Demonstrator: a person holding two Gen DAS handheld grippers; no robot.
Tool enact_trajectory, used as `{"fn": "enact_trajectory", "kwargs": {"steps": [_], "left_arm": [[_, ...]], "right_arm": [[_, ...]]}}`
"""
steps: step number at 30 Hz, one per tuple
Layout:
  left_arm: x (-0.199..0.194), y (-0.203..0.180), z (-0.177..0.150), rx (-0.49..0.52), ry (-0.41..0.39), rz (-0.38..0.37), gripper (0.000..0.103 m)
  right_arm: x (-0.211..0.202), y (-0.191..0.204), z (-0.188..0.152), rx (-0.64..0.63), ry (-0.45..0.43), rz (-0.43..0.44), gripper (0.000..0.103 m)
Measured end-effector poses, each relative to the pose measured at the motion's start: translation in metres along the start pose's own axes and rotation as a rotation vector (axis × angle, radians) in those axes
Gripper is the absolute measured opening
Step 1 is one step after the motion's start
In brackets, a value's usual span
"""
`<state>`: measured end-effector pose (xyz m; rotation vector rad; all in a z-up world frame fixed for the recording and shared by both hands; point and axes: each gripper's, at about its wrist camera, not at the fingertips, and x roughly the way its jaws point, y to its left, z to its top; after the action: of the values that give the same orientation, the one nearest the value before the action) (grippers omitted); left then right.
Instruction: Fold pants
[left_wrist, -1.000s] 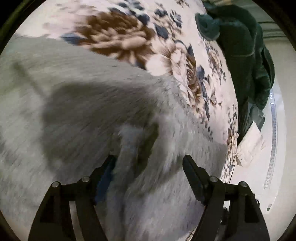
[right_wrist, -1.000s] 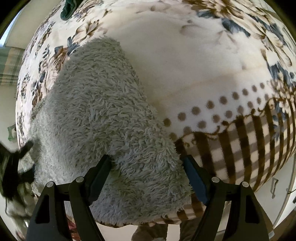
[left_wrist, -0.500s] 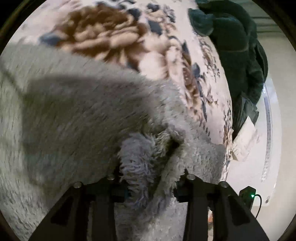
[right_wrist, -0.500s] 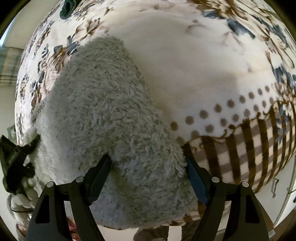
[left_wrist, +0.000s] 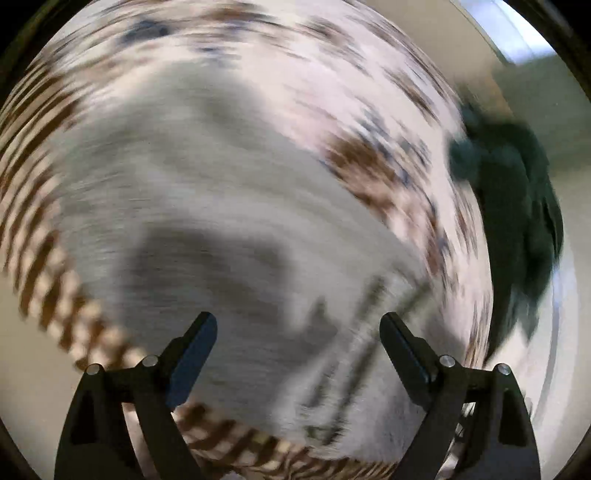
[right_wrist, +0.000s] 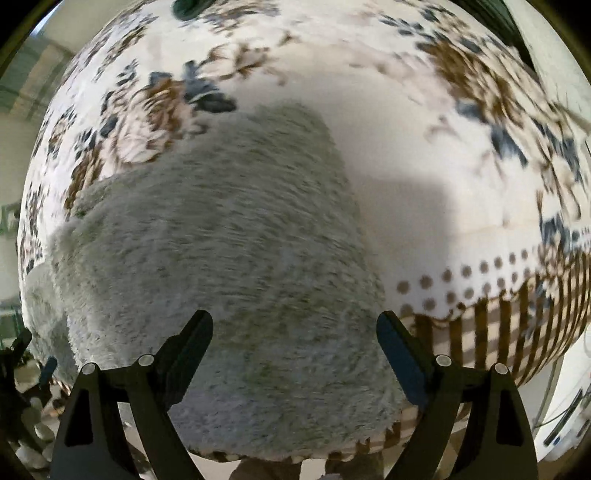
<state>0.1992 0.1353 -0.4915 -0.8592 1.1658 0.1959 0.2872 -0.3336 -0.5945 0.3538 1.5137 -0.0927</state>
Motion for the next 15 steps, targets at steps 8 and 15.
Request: {"fn": "enact_trajectory", "kwargs": {"steps": [8,15], "left_arm": [[0.017,0.103,0.052,-0.25,-0.117,0.043,0.09],[0.038,0.123,0.076,-0.337,-0.119,-0.039,0.087]], "right_arm": [[0.021,0.021,0.006,0.052,0.012,0.04,0.092],[0.034,0.038,0.011,0.06,0.013,0.014,0.092]]}}
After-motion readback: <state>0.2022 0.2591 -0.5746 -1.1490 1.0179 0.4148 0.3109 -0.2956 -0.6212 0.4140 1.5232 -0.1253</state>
